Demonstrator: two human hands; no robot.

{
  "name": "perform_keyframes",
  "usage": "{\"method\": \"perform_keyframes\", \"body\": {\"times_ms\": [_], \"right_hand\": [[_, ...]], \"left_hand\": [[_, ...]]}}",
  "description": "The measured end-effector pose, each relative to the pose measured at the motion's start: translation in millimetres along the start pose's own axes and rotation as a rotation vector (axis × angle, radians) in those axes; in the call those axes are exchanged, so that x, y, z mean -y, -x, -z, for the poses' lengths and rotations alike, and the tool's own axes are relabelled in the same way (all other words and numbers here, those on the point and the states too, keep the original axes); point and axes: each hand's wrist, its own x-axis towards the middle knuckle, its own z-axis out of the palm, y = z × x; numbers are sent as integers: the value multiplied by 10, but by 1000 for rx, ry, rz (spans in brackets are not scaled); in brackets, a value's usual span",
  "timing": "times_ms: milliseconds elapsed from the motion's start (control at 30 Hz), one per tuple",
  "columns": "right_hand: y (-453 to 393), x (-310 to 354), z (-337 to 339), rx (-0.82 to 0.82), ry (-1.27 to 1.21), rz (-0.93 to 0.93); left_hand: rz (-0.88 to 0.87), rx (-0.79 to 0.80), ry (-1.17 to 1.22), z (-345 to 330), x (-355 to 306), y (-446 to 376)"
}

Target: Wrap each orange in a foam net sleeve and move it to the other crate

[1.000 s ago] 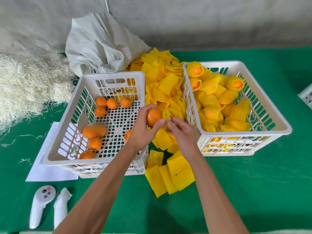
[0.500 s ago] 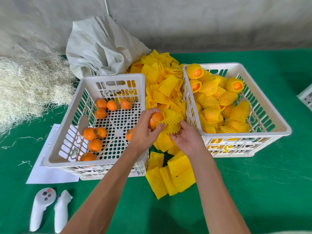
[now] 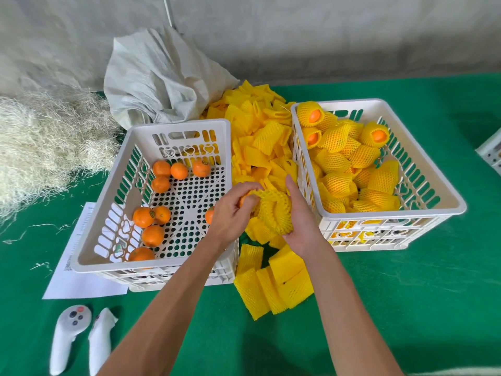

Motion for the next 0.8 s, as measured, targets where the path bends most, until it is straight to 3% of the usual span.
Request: {"method": "perform_keyframes", "body": {"times_ms": [167, 267, 567, 800], "right_hand": [[87, 55, 123, 331, -187, 2], [113, 52, 160, 375, -324, 2], [15, 34, 179, 154, -463, -160], [-95, -69, 212, -5, -614, -78]], "left_hand": [[9, 22, 7, -28, -24, -2], [20, 33, -42, -42, -24, 1], [-90, 133, -418, -40, -88, 19], [-72, 94, -312, -35, -31, 9]]}}
